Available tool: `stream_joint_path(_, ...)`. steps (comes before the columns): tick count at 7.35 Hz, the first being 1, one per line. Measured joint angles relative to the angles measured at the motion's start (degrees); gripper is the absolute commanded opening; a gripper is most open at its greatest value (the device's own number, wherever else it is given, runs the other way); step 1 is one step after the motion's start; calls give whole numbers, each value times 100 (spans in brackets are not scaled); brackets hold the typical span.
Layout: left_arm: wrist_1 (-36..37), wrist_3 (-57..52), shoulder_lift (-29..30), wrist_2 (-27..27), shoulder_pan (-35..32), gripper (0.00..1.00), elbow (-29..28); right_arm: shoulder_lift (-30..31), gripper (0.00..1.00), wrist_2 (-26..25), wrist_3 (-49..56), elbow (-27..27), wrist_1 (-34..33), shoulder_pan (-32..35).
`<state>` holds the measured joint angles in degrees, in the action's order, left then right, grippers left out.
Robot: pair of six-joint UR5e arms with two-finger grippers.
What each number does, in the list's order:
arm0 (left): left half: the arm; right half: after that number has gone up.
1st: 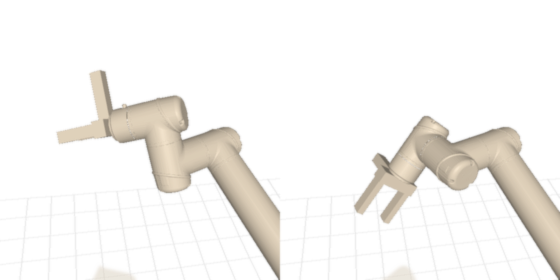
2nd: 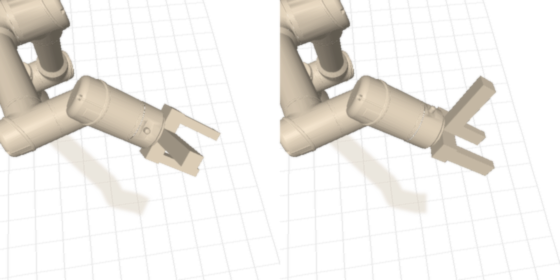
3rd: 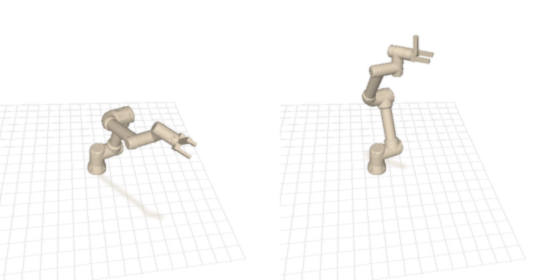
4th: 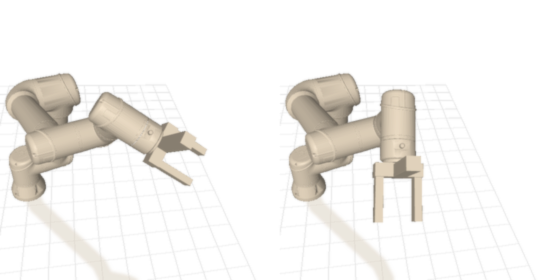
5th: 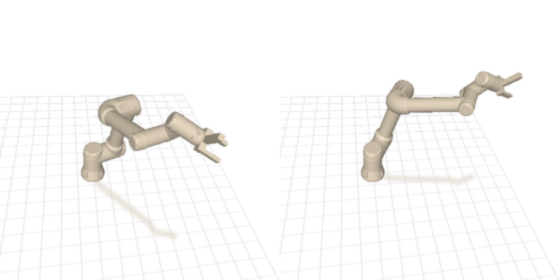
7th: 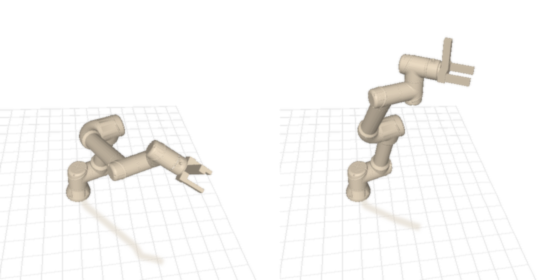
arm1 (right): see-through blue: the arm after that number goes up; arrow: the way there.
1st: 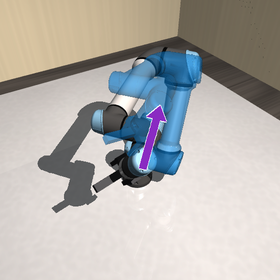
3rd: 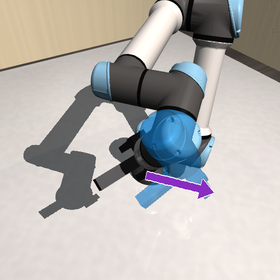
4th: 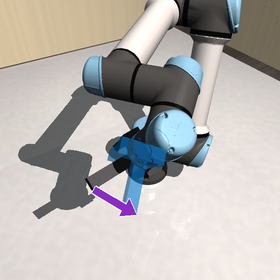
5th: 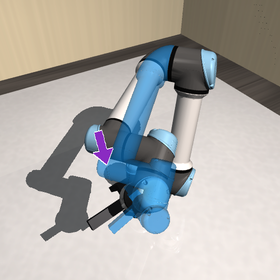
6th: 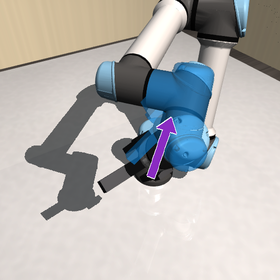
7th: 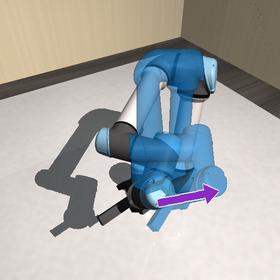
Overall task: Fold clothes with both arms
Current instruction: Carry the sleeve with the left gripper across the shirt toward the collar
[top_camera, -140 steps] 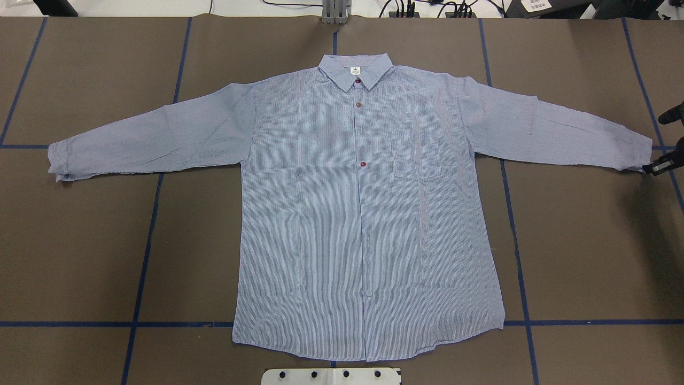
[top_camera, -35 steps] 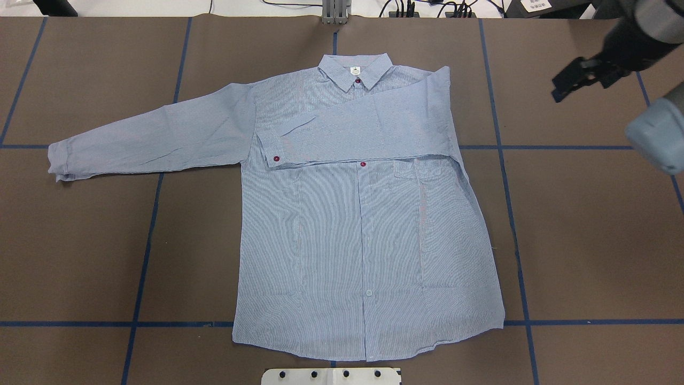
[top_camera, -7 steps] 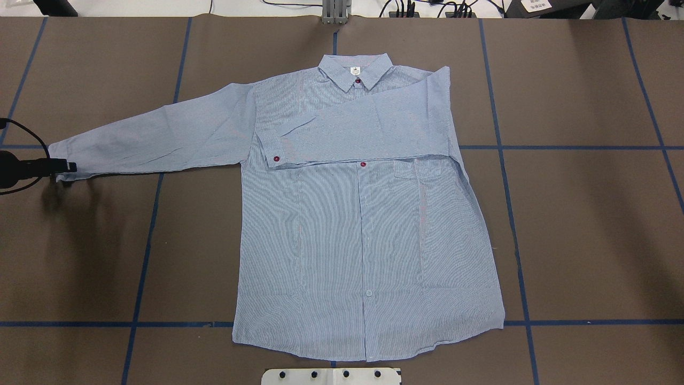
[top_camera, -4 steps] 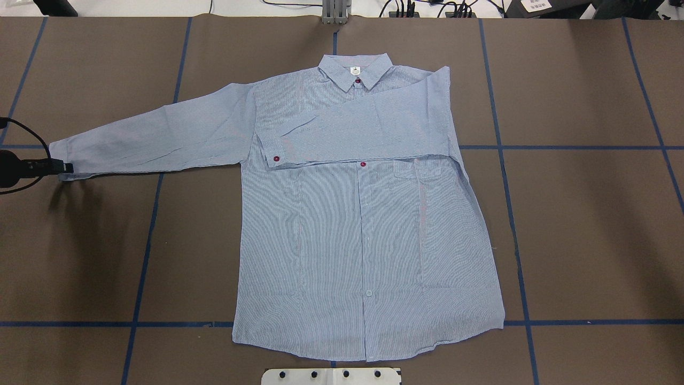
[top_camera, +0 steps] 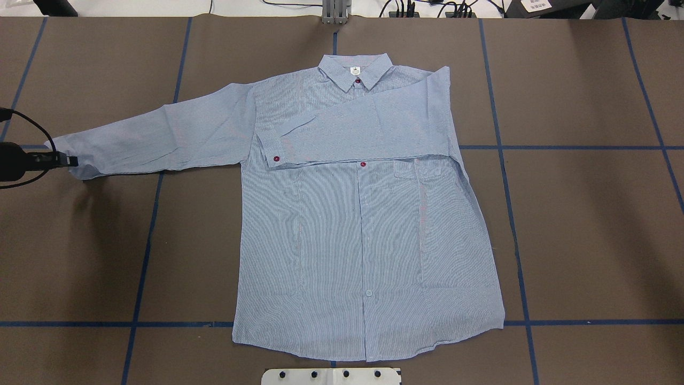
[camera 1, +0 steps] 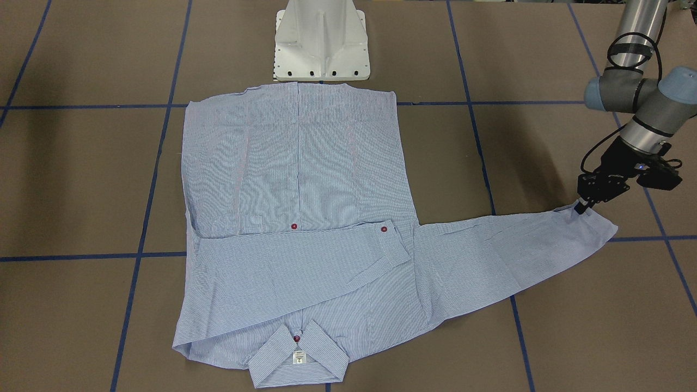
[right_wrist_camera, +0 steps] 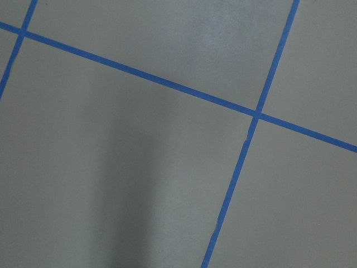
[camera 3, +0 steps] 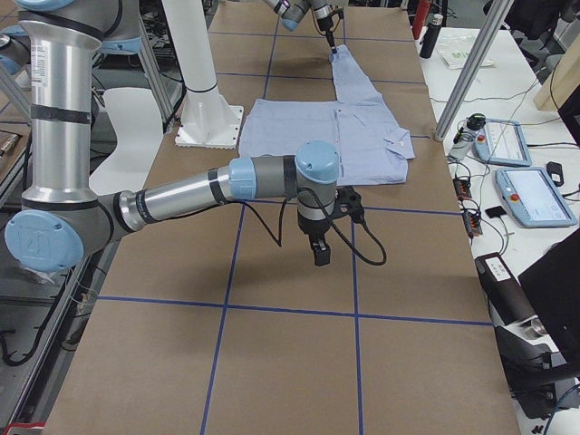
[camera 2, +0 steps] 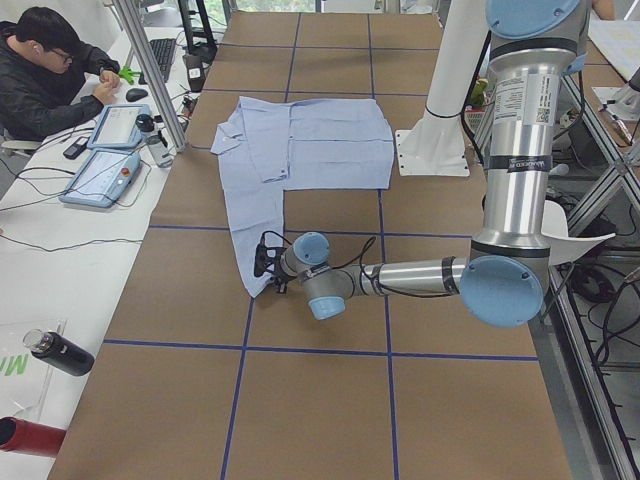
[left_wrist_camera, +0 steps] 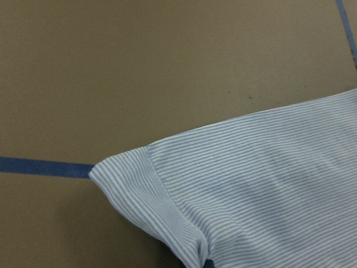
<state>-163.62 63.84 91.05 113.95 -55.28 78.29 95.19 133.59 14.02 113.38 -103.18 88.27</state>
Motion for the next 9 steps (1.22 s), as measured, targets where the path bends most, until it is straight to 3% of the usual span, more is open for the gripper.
stream_joint_path(2,572,-8,77,4,0,0,564,0,100,0,3,-4,0,1)
stream_joint_path(4,2230,-11,530,13,48,0,1500,0,100,0,-2,-8,0,-2)
stream_joint_path(7,5305,54,2259,-19,609,0,2256,0,100,6,-2,-9,-2,-2)
stream_joint_path(9,6449,343,3193,-93,979,0,2391,0,100,8,-7,-3,-2,-2)
